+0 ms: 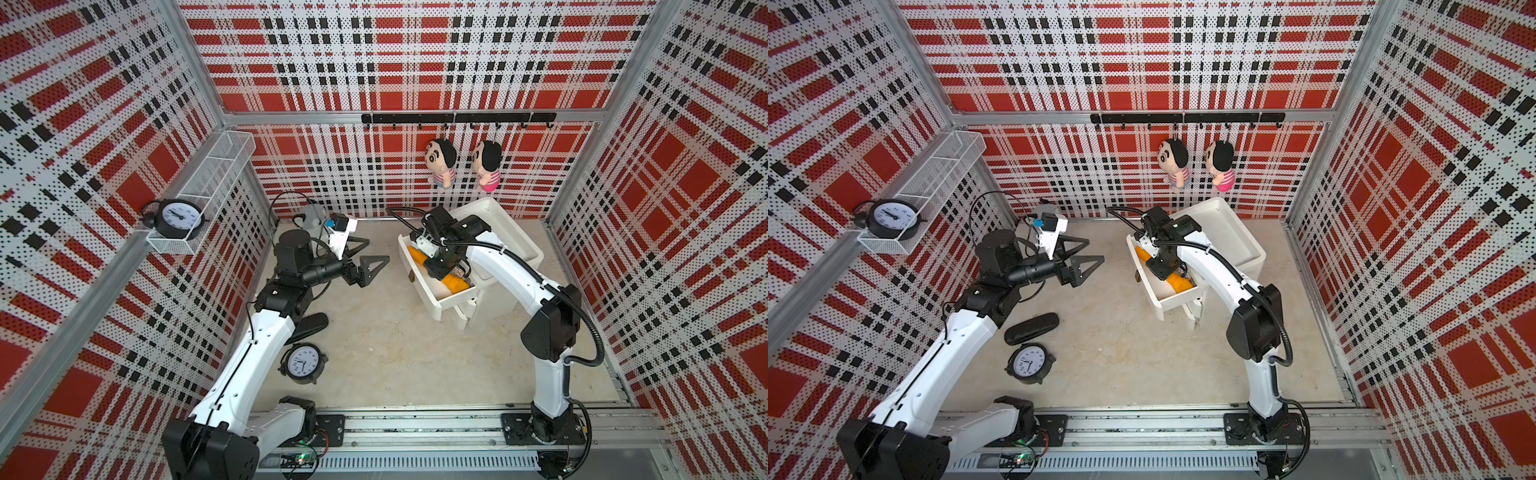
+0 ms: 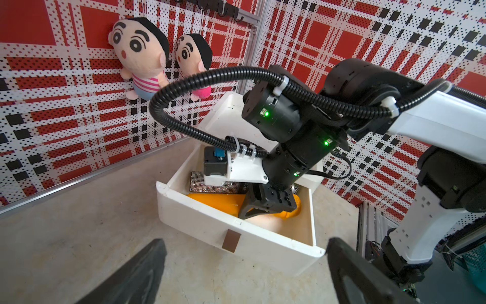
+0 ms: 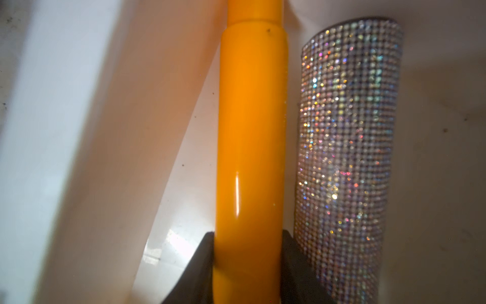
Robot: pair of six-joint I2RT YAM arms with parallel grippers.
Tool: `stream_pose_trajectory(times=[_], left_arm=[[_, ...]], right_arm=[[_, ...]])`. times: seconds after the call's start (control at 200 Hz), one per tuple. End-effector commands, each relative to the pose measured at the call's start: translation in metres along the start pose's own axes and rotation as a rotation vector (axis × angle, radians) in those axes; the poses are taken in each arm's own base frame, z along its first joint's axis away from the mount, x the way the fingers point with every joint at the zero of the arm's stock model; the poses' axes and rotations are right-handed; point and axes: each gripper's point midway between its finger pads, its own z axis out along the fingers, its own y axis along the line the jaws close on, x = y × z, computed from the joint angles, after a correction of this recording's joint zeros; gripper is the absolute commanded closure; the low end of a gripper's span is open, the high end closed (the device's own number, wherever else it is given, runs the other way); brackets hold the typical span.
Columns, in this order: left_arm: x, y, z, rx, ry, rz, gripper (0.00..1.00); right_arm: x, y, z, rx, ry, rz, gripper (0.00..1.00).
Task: Take the microphone out of the drawer
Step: Pick up the microphone from the drawer.
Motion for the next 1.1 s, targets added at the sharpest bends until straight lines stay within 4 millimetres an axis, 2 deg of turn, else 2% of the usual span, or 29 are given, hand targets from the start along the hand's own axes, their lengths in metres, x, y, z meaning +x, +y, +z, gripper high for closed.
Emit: stream_pose_trajectory(times=[0.0,0.15,0.396,0.531,0.817,1.092], left_arm=[[-0.007,0.002,-0.004,-0.010,-0.031,0.016,0.02],[-0.010,0.005,-0.006,-0.015,-0.049,0.009,0.02],[-0.014,0.009,-0.009,-0.023,-0.070,0.002,0.02],[-0.016,0.011,-0.010,-0.026,-0.080,0.000,0.02],[-0.024,0.020,-0.015,-0.053,-0.123,-0.016,0.02],[-0.029,0.031,-0.023,-0.098,-0.156,-0.030,0.02]], right_arm=[[-0.041,-0.004,-0.036,-0.029,-0.218,0.004,1.00],[-0.050,-0.014,-0.053,-0.017,-0.287,0.039,1.00],[-0.054,-0.028,-0.061,0.024,-0.328,0.089,1.00],[-0.063,-0.035,-0.076,0.011,-0.416,0.131,1.00],[-0.084,-0.027,-0.120,-0.065,-0.605,0.146,1.00],[-0.094,-0.002,-0.149,-0.241,-0.688,0.198,1.00]])
